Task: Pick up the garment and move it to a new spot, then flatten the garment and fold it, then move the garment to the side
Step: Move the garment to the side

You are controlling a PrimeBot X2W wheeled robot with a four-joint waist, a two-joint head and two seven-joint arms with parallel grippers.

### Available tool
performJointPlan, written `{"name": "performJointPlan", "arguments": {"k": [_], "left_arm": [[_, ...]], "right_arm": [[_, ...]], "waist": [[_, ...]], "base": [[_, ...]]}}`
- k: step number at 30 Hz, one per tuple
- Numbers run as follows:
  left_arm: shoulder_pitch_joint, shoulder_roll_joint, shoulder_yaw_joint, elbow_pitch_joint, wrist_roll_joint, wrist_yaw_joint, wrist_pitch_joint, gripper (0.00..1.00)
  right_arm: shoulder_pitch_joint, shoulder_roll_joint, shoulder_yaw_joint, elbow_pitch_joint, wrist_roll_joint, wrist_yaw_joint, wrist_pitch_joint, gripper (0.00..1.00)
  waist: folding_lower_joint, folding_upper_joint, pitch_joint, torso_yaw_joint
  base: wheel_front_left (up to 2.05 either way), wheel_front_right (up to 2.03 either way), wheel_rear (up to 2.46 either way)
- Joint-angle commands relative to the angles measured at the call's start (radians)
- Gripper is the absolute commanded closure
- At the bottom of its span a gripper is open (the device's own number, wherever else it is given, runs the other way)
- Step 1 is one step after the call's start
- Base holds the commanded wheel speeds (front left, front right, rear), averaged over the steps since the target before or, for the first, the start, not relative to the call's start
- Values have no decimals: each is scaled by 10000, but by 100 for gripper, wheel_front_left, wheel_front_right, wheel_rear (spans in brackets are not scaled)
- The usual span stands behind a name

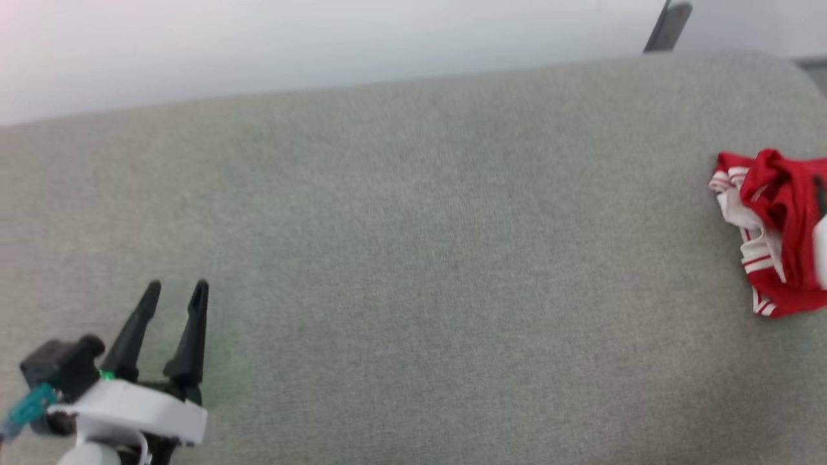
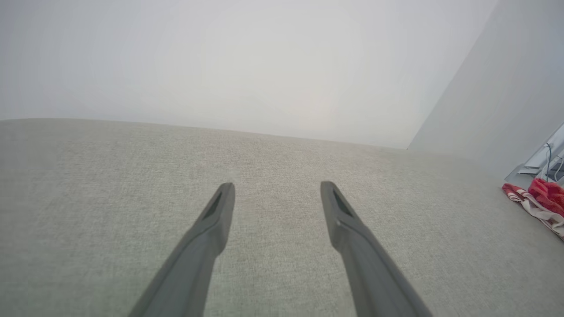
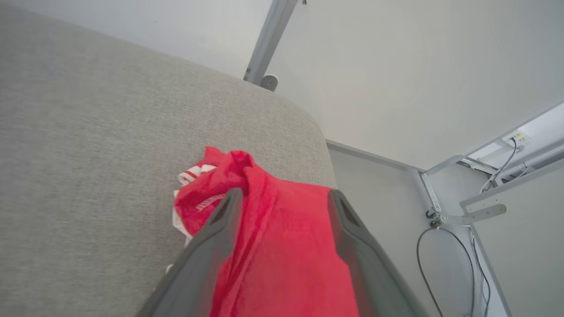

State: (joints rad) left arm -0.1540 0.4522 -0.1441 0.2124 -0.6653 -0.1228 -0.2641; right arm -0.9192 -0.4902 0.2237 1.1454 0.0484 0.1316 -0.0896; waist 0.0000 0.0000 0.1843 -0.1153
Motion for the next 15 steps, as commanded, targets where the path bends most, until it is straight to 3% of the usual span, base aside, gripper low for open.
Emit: {"name": "performJointPlan", "arguments": {"k": [1,10,15], "left_arm": [[182,-64,48,-6,74,48,7,0],[1369,-287,641,-94,437,313,7,0],[1879,-260,776,-144,549,249,7,0]], "right_arm": [[177,55,-12,21,-13,-21,-123,0],[1518,988,-322,-337,341,-21,-1551,0],[2492,1357,-760,-1348,381,-21,-1742,0]], "waist": [[0,0,-656,228],[0,0,-1803,685],[0,0,-2092,913]], "base": [[0,0,0],[0,0,0],[0,0,0]]}}
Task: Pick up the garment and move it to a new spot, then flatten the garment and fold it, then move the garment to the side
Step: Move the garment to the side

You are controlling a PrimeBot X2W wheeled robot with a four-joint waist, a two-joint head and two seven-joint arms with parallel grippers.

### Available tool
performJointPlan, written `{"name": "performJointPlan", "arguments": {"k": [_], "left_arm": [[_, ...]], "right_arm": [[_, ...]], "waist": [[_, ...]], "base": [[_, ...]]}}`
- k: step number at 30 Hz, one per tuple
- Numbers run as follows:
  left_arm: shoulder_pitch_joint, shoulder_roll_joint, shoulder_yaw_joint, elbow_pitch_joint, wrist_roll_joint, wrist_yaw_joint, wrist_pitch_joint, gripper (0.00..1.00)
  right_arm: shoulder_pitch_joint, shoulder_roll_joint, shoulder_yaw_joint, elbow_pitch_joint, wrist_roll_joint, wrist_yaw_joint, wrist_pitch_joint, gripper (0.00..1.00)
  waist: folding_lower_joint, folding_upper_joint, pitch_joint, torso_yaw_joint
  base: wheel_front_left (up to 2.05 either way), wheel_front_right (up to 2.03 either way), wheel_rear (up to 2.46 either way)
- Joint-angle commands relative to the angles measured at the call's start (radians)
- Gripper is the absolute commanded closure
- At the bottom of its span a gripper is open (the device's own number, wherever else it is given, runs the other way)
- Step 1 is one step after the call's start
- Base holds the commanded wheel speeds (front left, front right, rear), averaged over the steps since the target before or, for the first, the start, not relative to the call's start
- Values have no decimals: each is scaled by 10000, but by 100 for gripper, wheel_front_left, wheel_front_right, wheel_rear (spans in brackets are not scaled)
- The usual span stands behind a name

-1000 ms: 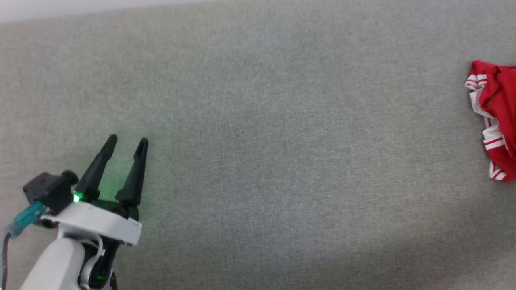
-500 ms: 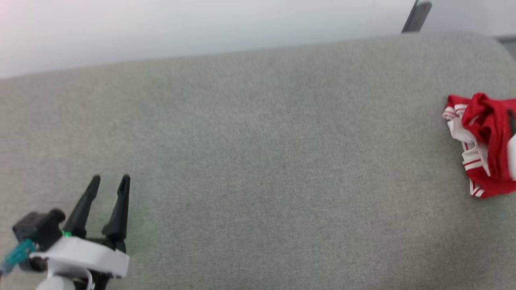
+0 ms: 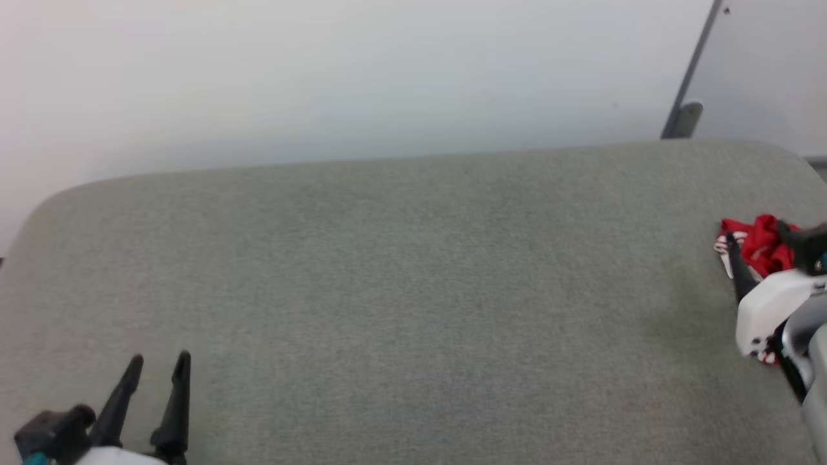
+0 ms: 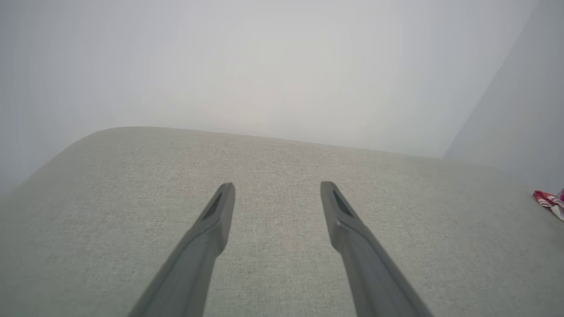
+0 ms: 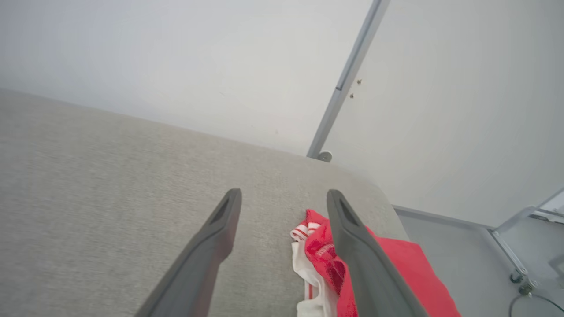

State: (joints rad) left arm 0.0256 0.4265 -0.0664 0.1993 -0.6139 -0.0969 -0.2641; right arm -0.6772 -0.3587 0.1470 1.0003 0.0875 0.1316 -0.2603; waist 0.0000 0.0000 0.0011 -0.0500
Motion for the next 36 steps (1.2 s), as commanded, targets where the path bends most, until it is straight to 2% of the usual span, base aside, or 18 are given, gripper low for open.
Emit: {"name": "performJointPlan", "arguments": {"k": [1,6,16,26,36], "left_arm": [[183,42,14,-12,98,-20,7,0],[552,36,255,-156,320,-84,7,0],[1313,-392,1268,-529,867,-104,7,0],[1690,-603,1832,-613,1177,-288,7,0],[1983,-674,1910,-691,1281,-331,7,0]], "right_arm": [[304,89,-103,-241,-16,-21,-42,0],[1707,500,-739,-1956,-188,-21,-49,0],[3928,1348,-1451,-4573,-650,-21,-52,0],[5691,2091,-2048,-6244,-850,-21,-53,0],[6530,2453,-2064,-6954,-933,-21,-53,0]], "waist": [[0,0,-305,301],[0,0,-481,449],[0,0,-747,503],[0,0,-889,449],[0,0,-892,316]], "base": [[0,0,0],[0,0,0],[0,0,0],[0,0,0],[0,0,0]]}}
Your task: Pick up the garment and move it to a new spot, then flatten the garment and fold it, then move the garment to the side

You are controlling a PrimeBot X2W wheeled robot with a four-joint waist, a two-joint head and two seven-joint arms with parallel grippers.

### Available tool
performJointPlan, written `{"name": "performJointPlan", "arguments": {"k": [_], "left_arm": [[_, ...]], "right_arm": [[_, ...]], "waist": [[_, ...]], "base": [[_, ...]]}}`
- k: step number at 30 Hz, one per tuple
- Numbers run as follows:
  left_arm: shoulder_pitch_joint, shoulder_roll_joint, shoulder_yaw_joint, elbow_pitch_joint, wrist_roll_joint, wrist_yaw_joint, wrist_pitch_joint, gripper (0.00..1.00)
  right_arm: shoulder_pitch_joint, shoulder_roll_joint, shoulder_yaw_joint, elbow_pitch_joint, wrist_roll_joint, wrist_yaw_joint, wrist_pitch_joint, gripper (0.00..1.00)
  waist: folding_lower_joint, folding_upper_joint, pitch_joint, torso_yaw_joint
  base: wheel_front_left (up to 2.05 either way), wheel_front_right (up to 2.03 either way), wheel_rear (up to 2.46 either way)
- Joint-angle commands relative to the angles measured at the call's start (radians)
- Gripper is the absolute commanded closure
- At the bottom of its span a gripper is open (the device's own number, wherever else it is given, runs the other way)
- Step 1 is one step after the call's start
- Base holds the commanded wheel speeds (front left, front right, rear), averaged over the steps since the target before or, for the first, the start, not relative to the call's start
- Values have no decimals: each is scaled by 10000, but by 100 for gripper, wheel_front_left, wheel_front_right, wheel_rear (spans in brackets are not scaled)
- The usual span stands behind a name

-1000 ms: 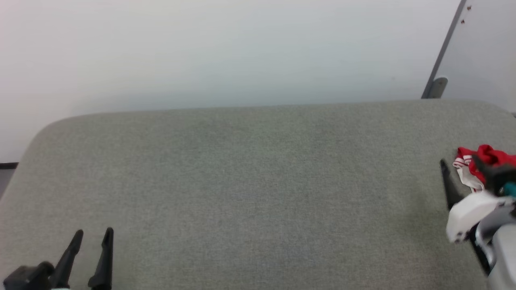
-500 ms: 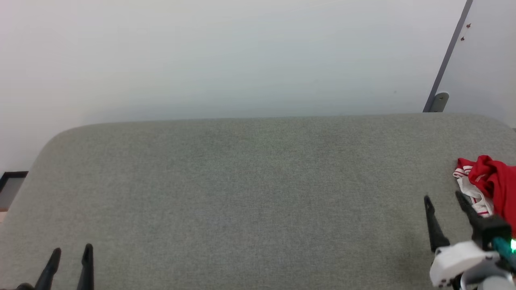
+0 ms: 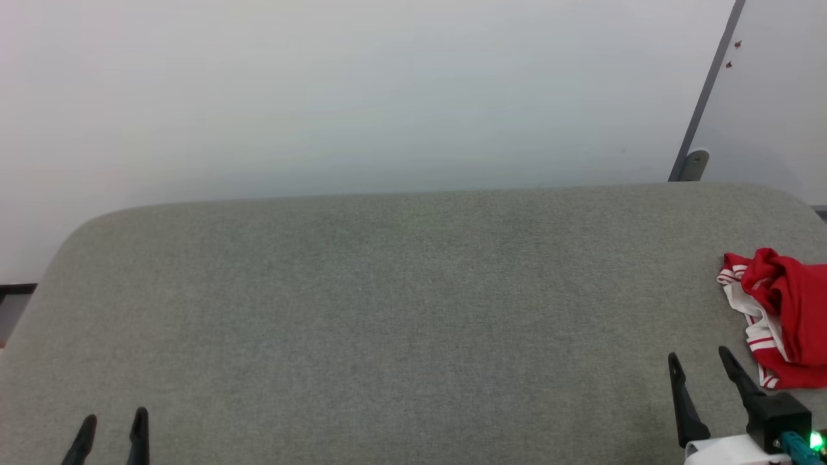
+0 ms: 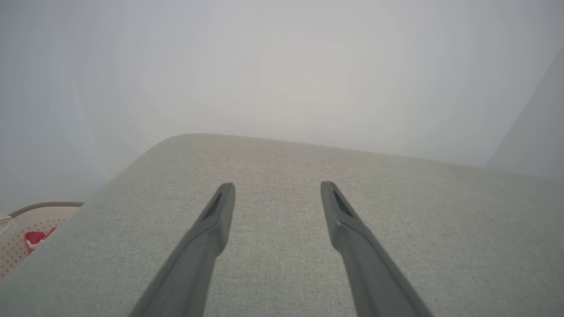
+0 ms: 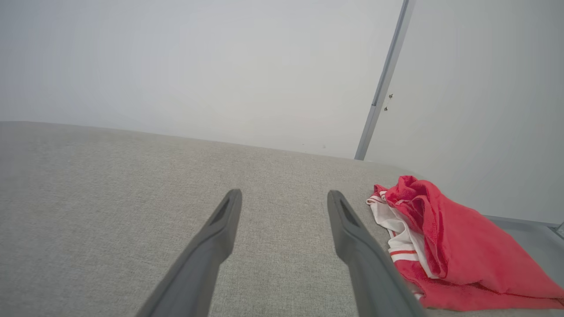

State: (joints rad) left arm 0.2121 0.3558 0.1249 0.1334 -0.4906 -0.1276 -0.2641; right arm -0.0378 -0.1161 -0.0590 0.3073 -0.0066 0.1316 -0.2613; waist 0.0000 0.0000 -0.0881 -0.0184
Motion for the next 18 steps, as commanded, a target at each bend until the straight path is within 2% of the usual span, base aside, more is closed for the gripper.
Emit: {"name": "performJointPlan", "arguments": {"k": [1,14,15,18], "left_arm": [[124,53,-42,-34,15,-25,7,0],[188,203,-416,-111,-404,-28,7,0],[132,188,-424,-101,-397,-2,2,100],[166,-28,-507,121,-444,0,19,100]], "right_arm": [[143,50,0,-45,10,-21,-44,0],[328,171,130,-140,-46,-21,-44,0],[260,140,86,-130,-36,0,0,100],[306,202,44,134,20,0,62,100]], "waist": [[0,0,0,1],[0,0,-61,75],[0,0,-60,73],[0,0,-60,77]], "base": [[0,0,0],[0,0,0],[0,0,0],[0,0,0]]}}
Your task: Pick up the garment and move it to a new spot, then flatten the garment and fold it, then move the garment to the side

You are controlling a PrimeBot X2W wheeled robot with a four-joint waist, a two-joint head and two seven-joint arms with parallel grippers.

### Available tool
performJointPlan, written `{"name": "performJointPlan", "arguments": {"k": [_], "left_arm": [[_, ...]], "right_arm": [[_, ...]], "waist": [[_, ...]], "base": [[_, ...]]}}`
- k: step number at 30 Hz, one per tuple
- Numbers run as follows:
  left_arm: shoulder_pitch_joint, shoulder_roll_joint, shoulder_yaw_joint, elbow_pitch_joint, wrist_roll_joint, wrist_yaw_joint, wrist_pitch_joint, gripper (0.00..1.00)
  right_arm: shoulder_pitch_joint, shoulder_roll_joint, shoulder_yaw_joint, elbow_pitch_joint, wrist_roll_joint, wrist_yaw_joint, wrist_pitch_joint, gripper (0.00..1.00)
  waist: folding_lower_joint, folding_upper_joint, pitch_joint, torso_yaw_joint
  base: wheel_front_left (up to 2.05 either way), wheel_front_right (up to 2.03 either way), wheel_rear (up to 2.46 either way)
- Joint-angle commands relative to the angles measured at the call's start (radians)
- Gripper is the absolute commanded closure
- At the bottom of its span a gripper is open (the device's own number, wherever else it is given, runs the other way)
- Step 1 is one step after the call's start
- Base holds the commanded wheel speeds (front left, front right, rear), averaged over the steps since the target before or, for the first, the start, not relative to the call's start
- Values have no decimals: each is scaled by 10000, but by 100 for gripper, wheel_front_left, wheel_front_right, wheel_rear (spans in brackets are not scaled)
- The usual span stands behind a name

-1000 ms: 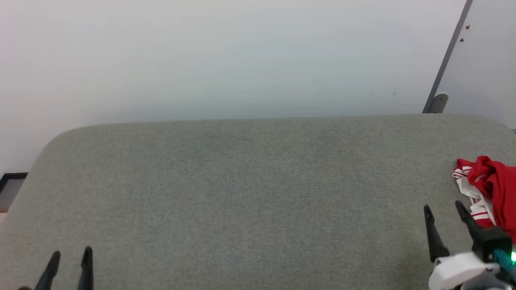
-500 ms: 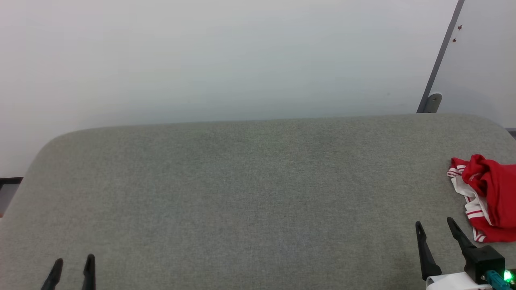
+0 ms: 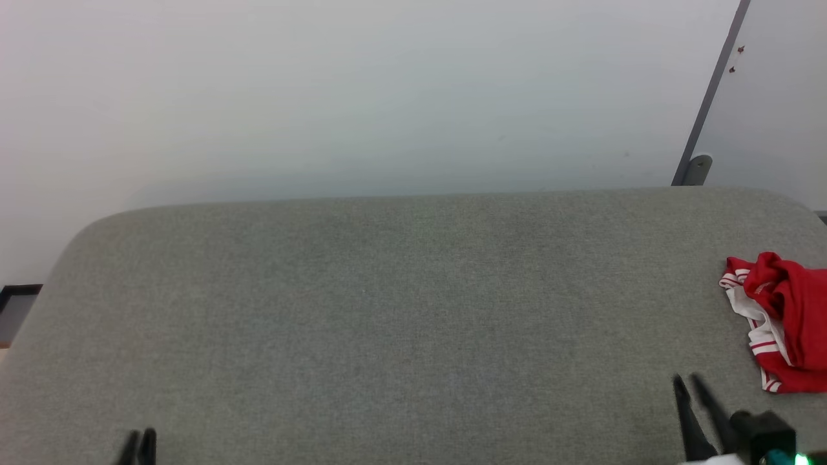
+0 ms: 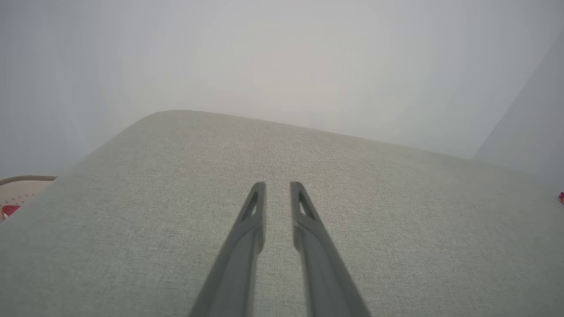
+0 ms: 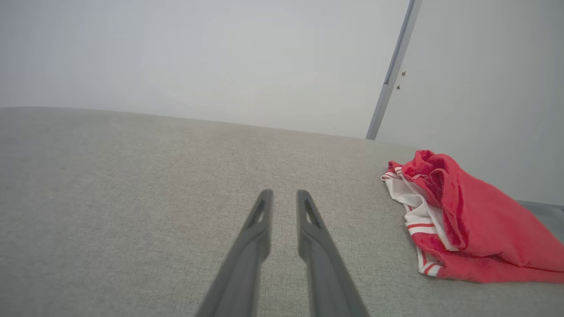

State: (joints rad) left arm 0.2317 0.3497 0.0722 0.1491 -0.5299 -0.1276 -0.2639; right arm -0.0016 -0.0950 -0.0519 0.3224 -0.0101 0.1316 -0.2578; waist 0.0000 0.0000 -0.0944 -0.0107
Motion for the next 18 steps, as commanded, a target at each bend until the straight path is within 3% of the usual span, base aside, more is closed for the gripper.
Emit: {"name": "performJointPlan", "arguments": {"k": [1,18], "left_arm": [[10,-93,-37,66,-25,0,6,100],[-685,-733,40,296,-2189,-7,765,100]], "right_arm": [[38,24,-16,84,27,0,40,100],[-178,125,-173,-21,3272,-2,813,100]], "waist": [[0,0,1,0],[0,0,120,13]], "base": [[0,0,0],[0,0,0]]}}
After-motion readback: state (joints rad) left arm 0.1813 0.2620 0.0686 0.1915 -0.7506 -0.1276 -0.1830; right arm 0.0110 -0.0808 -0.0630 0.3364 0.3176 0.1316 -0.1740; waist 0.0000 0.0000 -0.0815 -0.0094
